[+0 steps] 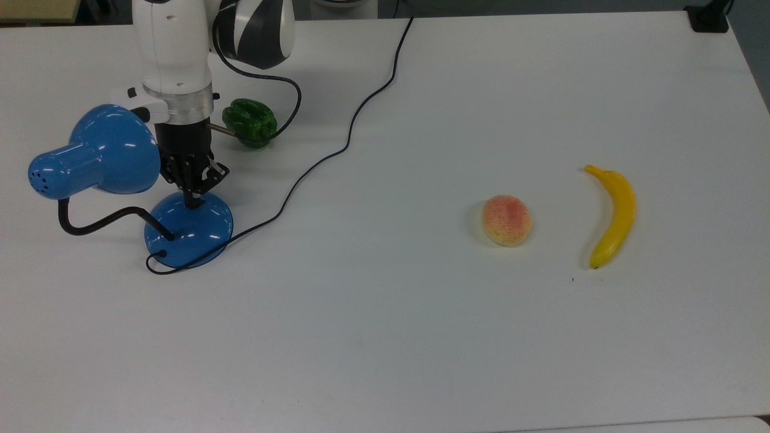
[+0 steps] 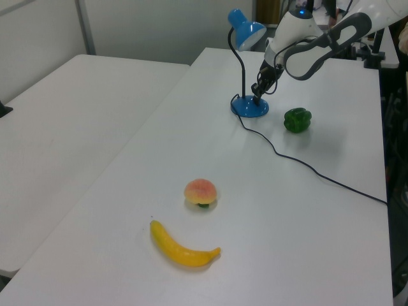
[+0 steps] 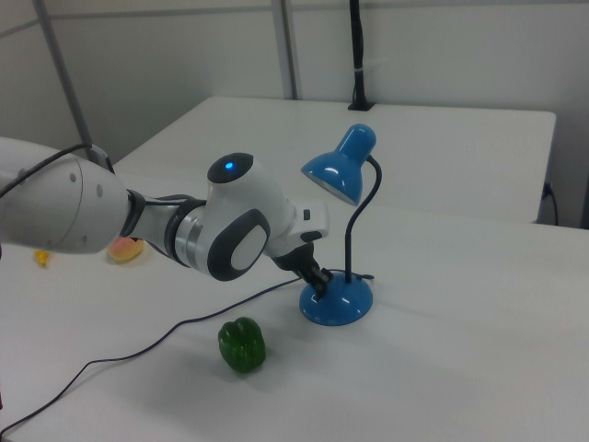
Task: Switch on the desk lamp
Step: 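Press down on the switch on the lamp base with the gripper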
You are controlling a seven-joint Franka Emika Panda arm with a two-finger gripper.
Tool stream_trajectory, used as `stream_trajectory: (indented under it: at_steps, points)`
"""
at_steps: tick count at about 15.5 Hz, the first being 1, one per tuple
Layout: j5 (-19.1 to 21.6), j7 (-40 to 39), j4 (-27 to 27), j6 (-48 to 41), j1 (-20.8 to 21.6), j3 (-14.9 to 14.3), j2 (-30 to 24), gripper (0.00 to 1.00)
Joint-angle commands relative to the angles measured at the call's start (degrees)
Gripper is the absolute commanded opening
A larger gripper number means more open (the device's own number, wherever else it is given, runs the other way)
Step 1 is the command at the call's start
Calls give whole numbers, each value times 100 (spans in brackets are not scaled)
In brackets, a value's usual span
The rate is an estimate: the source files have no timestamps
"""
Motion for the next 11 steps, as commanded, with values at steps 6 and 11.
stream_trajectory:
  at_steps: [6,11]
  points:
    - [-143,62,172,254,-55,-34,259,0]
    - [-151,53,164,228,-55,-34,224,0]
